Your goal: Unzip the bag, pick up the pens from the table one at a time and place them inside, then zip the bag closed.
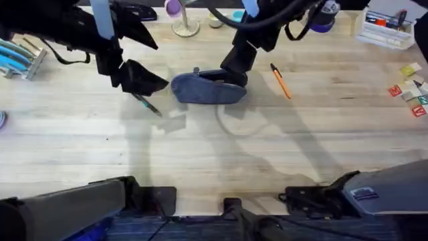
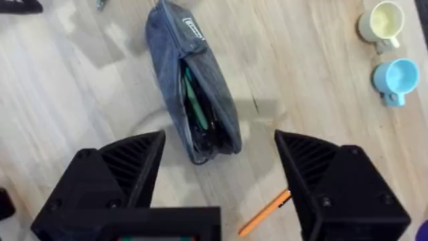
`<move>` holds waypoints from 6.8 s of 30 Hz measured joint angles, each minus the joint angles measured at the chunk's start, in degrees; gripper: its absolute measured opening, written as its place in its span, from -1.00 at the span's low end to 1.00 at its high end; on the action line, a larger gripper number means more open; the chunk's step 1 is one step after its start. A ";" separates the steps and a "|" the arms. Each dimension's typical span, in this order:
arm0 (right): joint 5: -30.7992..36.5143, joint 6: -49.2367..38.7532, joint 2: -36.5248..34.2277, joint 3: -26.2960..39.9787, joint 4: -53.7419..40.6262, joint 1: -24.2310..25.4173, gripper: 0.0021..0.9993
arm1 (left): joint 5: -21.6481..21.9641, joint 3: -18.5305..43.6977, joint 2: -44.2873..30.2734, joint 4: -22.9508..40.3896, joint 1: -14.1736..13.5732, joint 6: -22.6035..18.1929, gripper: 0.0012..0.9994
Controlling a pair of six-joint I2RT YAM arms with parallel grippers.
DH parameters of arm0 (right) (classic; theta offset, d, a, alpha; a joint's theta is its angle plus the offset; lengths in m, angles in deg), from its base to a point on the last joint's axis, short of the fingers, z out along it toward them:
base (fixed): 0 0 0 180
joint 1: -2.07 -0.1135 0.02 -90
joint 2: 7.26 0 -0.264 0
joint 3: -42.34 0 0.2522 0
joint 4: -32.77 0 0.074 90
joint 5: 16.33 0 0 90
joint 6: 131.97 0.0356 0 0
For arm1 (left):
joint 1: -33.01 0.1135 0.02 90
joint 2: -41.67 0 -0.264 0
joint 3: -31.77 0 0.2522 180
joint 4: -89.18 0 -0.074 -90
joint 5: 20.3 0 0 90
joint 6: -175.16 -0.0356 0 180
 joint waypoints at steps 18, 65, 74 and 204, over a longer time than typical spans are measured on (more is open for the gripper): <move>-5.29 -12.57 -9.38 0.09 -2.69 -0.04 -0.94 | 0.00 0.01 0.00 0.08 0.00 0.00 0.99; -5.94 -18.22 -20.59 0.09 6.07 -0.21 0.99 | 0.00 0.01 0.00 0.08 0.00 0.00 0.99; -5.89 -16.14 -20.51 0.40 5.86 -0.20 0.99 | 0.22 0.00 0.00 0.08 0.00 0.00 0.99; -4.19 -3.19 -0.85 -15.06 9.39 5.11 -0.94 | 0.22 -0.01 0.00 0.08 0.00 0.00 0.99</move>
